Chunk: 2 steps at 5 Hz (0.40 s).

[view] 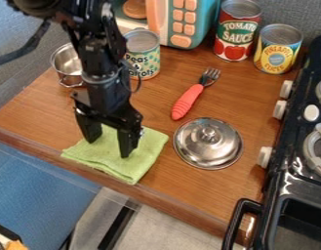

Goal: Move the green cloth below the silver pot

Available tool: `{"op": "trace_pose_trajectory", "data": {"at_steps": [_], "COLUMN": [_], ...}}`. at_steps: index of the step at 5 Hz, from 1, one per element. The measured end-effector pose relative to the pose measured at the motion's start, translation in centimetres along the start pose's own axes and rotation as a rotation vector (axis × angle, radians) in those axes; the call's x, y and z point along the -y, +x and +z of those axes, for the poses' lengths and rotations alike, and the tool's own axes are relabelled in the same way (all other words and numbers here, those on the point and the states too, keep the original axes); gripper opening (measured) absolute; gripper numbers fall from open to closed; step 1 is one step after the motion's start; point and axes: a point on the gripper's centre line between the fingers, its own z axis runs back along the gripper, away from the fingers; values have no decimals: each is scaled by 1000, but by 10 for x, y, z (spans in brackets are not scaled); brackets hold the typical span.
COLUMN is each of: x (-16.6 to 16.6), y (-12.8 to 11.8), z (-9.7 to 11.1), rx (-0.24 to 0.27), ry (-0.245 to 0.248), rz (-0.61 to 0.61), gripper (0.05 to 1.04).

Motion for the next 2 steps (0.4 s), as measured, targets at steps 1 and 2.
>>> {"op": "trace_pose_trajectory", "data": {"at_steps": [1,2], "x": [-1,-11], "y": [-1,9], "z": [-8,-12], "rx": [5,31], "ry": [6,23], "rz": [5,9], "gripper": [1001,1000]}}
